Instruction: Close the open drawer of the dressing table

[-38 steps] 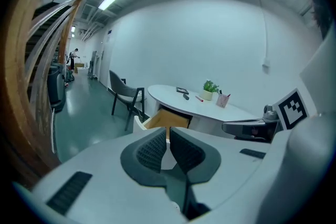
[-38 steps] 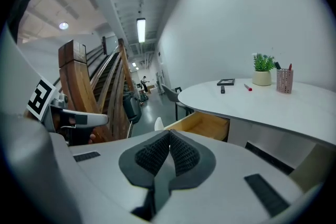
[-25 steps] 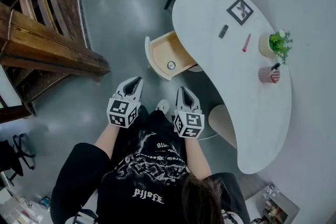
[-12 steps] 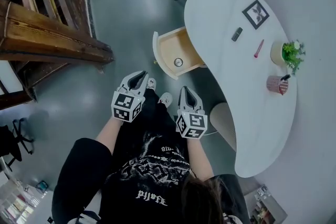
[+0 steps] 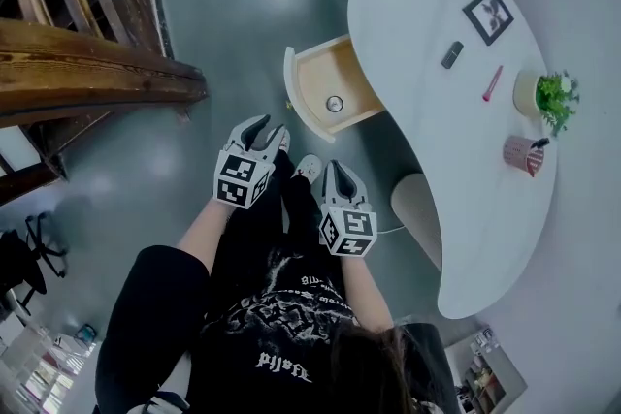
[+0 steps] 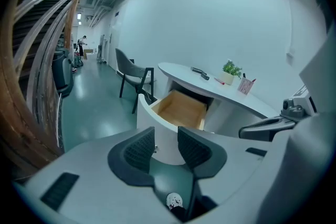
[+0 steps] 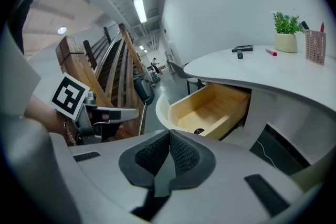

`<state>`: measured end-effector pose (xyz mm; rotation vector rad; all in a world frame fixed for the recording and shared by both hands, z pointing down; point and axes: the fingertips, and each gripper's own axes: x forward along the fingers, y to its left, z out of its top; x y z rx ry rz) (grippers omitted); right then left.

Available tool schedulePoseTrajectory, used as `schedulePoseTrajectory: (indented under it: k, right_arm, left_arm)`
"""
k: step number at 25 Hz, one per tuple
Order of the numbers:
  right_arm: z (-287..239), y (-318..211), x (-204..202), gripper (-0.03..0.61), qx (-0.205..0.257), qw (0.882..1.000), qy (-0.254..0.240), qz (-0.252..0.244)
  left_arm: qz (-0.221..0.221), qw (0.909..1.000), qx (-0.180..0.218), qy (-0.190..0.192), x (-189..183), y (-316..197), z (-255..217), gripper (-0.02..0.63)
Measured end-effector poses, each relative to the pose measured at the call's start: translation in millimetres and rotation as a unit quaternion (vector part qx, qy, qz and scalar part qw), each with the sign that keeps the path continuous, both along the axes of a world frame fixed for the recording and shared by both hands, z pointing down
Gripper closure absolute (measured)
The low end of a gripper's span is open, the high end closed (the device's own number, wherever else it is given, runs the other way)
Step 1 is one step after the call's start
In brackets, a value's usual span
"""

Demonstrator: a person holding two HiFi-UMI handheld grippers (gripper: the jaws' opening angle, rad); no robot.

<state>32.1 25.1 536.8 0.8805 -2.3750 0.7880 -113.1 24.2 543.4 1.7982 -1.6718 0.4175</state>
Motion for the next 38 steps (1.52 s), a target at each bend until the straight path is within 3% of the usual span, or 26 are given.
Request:
schedulePoseTrajectory:
  k: [6,10,17,22,27,36,38]
  right_arm:
    - [21,11,-11,0.552,-0.024,1.000,0.010,-0.001]
    - [31,13,-20,0.552,-0.036,0.999,0.013,0.006]
    - [42,4,-30,0.552,-0.037,0.999,0.014,0.034]
    - [50,6,-31,0.552,-0.041,0.998,0.024,0.040]
    - [58,16,-32,0.552,-0.051,0.997,0.040,0.038]
    - [69,10,-28,0.552,-0.064,0.995,0.058,0.046]
    - [71,8,-26,0.552,-0.066,0.995,0.061,0.048]
  left_arm:
    - [0.049,0.9979,-0.036,-0.021,-7,-12,35,0.429]
    - [0.109,0.9906,-0.067,-0.048,-7,-16,63,0.406]
    - [0.174,0.9760,-0.108,-0.074,-7,-21,106,0.400]
    - [0.170,0.9738,-0.126,-0.083,-12,-30,134,0.400]
    - [0.203,0.9665,-0.129,-0.088,-11,-37,149,0.400]
    - [0.226,0.9595,-0.140,-0.093,-9,-53,167,0.402]
    - [0.233,0.9555,-0.148,-0.103,-8,-54,172,0.448]
